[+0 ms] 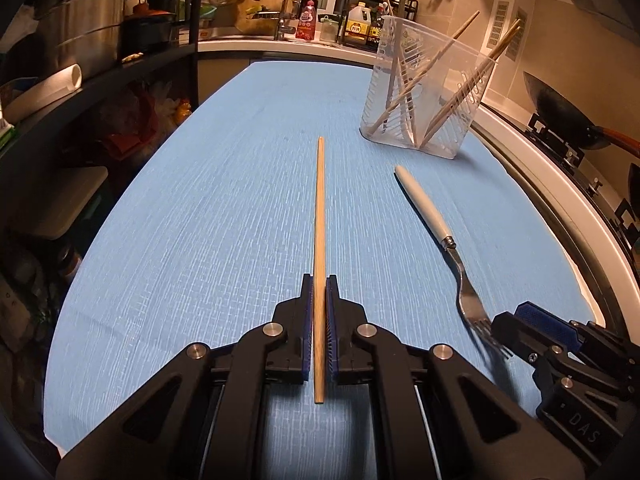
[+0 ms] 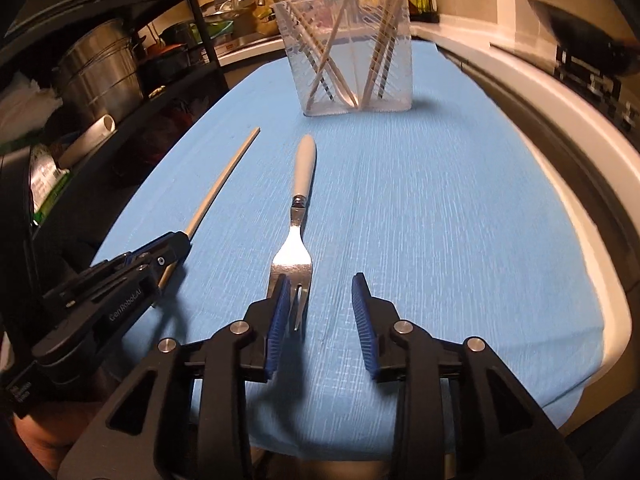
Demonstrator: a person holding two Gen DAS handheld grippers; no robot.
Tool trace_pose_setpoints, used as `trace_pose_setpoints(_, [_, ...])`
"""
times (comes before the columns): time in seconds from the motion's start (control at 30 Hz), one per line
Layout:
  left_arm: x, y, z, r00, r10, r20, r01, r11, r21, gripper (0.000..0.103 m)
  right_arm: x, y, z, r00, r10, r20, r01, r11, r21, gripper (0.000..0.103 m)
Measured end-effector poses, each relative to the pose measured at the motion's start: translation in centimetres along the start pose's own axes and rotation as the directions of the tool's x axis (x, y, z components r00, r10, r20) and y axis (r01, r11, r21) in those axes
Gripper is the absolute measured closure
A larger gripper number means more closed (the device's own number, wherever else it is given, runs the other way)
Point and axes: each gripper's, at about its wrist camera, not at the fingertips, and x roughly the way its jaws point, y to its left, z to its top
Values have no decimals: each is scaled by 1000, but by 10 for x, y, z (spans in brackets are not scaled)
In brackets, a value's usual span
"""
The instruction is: Organize utensils
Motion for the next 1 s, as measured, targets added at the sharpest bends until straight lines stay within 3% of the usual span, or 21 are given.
trace_pose_setpoints(0.3, [-2, 5, -2, 1000, -19, -9, 19, 1000, -8, 96, -1, 1, -4, 993, 115, -32, -111, 989, 101, 69])
trace_pose_setpoints(0.47, [-3, 3, -3, 1000, -14, -9, 14, 1000, 5, 96, 1, 11, -8, 993, 105, -47, -102, 992, 75, 66])
trace_pose_setpoints(0.53, [-4, 2, -4, 1000, -11, -7, 11, 1000, 13, 96, 1, 15, -10, 996, 78, -38, -76, 996, 53, 70])
trace_pose_setpoints(0.6, [-4, 2, -4, 1000, -7, -3, 7, 1000, 18, 96, 2, 20, -11, 998, 49, -35, -49, 999, 15, 81])
trace_pose_setpoints(0.83, [-5, 1, -5, 1000, 0, 5, 0, 1000, 20, 96, -1, 12, -8, 1000, 3, -3, -3, 1000, 19, 84])
trace_pose_setpoints(1.0, [-3, -2, -6, 1000, 11, 25, -12, 999, 40, 96, -4, 7, -2, 988, -142, 60, 143, 989, -20, 86])
